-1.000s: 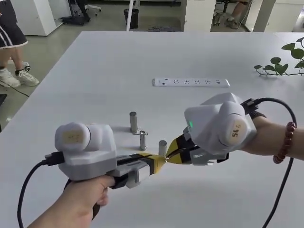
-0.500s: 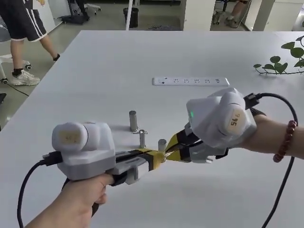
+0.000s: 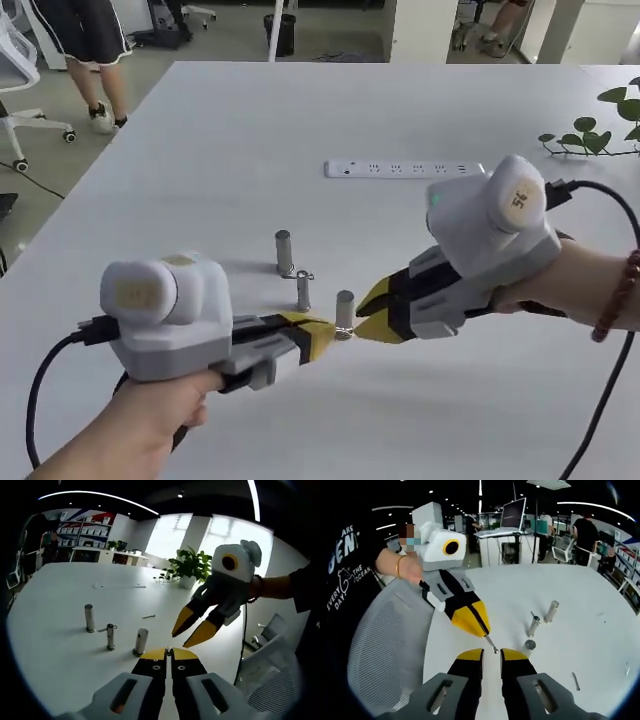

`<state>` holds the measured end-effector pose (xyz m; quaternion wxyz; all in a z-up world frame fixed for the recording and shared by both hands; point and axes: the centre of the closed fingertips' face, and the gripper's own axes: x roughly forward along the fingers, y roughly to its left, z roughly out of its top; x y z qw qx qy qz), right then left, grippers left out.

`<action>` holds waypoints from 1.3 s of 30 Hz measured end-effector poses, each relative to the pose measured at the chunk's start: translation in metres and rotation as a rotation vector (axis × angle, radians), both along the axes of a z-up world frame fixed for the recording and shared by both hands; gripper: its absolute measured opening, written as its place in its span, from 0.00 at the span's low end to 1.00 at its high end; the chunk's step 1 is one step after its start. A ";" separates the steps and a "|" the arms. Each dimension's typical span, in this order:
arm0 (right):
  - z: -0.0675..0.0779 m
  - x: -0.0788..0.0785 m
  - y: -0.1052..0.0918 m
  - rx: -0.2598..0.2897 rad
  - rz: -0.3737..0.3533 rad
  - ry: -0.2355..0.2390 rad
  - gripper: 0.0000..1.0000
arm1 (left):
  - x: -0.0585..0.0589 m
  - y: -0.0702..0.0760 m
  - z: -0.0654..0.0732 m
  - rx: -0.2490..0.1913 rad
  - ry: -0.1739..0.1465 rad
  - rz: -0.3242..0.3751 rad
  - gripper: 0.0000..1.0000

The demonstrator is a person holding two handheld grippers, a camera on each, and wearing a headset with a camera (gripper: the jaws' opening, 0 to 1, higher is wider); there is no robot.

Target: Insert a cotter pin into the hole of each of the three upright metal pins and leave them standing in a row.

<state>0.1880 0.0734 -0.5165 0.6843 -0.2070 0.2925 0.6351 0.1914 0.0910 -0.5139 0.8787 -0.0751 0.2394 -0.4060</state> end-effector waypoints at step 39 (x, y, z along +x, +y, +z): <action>-0.004 -0.058 -0.014 0.097 0.143 0.249 0.09 | -0.051 -0.019 0.014 -0.019 -0.139 -0.338 0.00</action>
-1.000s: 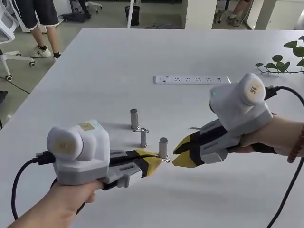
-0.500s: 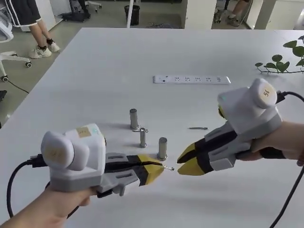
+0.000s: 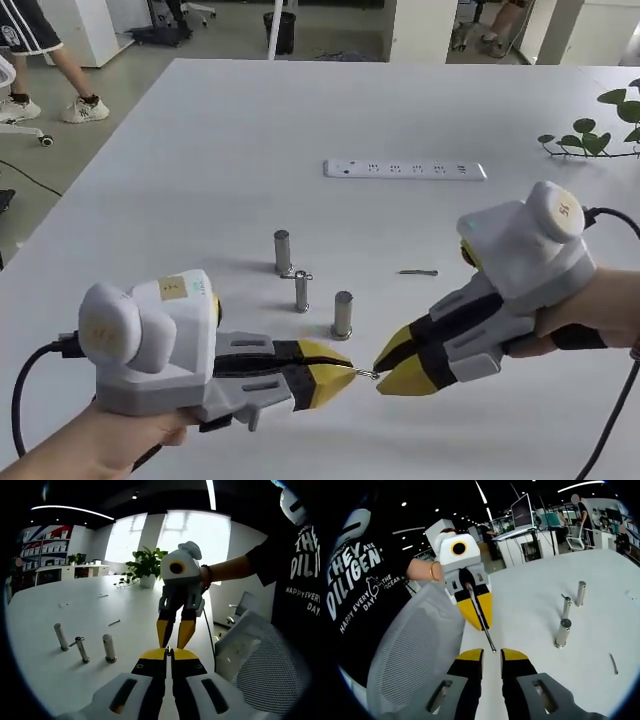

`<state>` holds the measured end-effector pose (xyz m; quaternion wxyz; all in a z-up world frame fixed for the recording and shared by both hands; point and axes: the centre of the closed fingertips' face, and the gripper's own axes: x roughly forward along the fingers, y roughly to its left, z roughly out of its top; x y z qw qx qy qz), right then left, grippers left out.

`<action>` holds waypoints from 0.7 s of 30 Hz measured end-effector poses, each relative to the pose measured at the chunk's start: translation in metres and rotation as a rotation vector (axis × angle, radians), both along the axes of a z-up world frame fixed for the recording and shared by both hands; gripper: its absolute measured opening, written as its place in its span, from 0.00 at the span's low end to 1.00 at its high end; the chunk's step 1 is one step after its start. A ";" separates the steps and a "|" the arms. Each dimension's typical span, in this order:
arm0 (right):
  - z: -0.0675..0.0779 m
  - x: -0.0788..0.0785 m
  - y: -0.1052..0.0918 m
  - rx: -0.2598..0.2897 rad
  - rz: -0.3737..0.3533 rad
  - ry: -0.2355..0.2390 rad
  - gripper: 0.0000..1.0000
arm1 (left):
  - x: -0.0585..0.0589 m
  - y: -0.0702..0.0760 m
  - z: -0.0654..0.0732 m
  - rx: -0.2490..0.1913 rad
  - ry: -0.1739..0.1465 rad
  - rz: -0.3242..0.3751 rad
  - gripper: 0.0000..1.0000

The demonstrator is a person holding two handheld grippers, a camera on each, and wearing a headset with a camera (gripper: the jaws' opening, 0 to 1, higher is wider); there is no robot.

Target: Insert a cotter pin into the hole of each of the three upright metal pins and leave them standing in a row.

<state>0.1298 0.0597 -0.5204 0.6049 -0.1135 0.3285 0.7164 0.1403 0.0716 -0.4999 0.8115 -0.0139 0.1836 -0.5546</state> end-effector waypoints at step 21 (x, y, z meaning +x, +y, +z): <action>0.004 -0.010 0.003 -0.010 0.099 -0.089 0.00 | -0.008 -0.006 0.004 -0.025 0.002 -0.019 0.00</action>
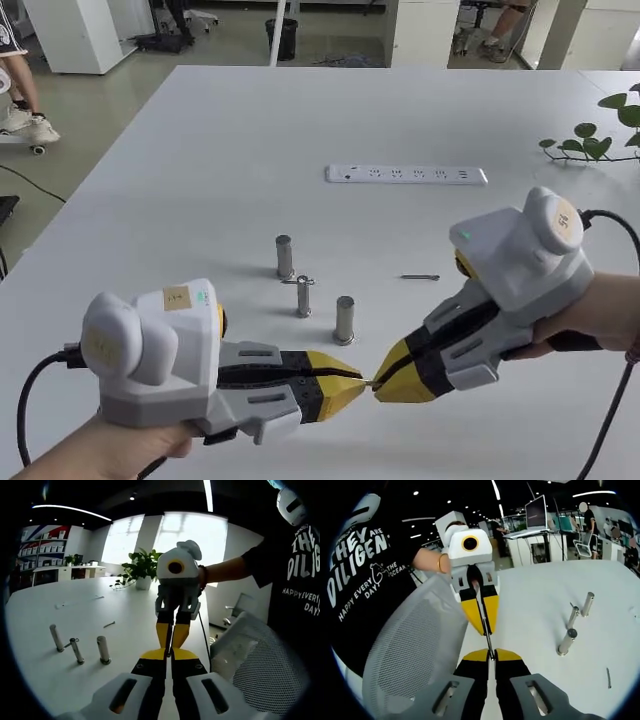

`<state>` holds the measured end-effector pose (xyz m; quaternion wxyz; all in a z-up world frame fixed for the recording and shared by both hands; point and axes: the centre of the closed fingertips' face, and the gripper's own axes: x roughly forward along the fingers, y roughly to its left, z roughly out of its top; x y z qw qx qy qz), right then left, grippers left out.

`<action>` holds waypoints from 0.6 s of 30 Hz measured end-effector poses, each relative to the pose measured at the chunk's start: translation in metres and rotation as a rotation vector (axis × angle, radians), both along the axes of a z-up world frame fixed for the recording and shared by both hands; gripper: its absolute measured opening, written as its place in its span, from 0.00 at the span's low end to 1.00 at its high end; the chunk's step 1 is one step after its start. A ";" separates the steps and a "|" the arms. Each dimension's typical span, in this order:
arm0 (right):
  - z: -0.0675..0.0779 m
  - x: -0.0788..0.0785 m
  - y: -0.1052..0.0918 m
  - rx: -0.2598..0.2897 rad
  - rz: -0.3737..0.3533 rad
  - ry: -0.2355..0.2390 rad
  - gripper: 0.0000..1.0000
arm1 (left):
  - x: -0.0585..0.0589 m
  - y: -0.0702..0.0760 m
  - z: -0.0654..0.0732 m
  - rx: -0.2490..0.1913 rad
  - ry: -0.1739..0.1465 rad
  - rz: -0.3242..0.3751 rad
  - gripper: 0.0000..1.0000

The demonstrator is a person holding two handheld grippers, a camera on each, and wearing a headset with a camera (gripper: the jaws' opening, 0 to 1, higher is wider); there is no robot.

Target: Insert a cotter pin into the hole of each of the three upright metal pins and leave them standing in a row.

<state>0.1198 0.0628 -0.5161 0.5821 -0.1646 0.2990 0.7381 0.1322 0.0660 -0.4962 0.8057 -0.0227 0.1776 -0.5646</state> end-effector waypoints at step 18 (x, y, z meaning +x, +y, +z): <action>-0.011 0.022 -0.012 -0.119 0.005 -0.122 0.00 | 0.013 0.010 -0.012 0.068 -0.032 0.085 0.07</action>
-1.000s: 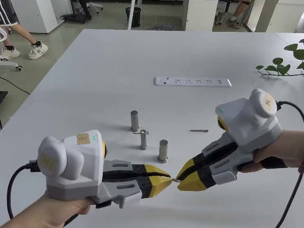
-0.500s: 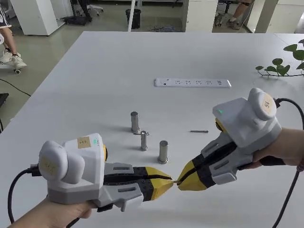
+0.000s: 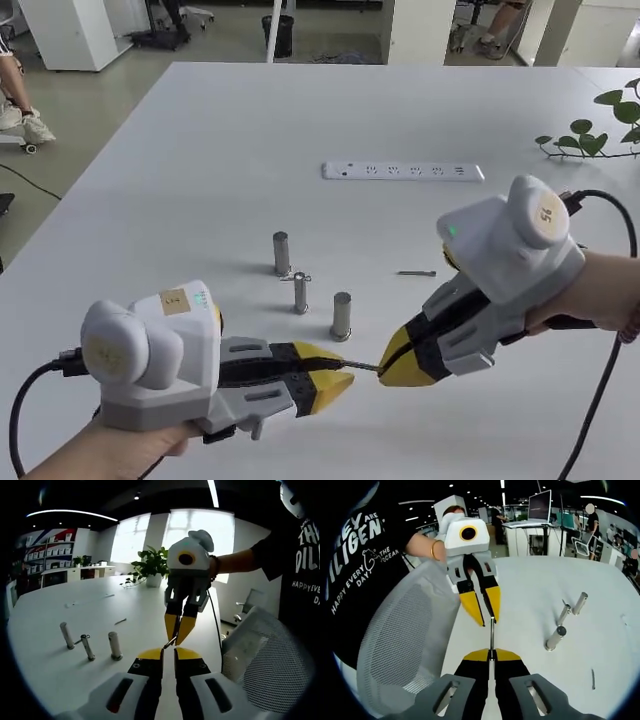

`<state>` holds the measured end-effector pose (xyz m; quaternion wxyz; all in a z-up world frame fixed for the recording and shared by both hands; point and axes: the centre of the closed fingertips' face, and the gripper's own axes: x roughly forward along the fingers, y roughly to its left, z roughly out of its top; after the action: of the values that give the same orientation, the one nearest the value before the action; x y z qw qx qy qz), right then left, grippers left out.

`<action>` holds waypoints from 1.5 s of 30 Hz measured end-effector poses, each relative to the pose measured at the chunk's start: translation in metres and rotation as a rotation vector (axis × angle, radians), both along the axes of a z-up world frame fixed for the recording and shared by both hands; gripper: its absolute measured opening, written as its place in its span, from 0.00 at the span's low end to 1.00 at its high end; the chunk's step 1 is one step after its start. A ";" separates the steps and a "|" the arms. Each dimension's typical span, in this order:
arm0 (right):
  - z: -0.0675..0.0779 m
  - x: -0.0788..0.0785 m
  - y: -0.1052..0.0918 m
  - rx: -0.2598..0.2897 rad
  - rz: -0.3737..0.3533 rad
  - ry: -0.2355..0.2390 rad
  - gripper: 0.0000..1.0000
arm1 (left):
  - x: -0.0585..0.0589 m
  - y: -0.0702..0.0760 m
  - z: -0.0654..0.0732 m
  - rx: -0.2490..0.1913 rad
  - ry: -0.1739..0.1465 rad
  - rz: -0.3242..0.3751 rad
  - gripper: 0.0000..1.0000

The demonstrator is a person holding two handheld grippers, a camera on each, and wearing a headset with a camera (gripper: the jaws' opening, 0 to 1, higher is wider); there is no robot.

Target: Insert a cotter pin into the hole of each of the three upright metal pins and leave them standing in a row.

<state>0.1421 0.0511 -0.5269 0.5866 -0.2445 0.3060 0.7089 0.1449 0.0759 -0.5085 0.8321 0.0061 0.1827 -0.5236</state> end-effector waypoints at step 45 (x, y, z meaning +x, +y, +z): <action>-0.031 0.092 -0.016 -0.265 -0.119 -0.244 0.00 | 0.080 0.016 -0.039 0.144 -0.049 0.360 0.31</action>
<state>0.2338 0.0346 -0.5582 0.6230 -0.3850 0.3374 0.5915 0.2254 0.0919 -0.5479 0.9141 0.0457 0.1974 -0.3513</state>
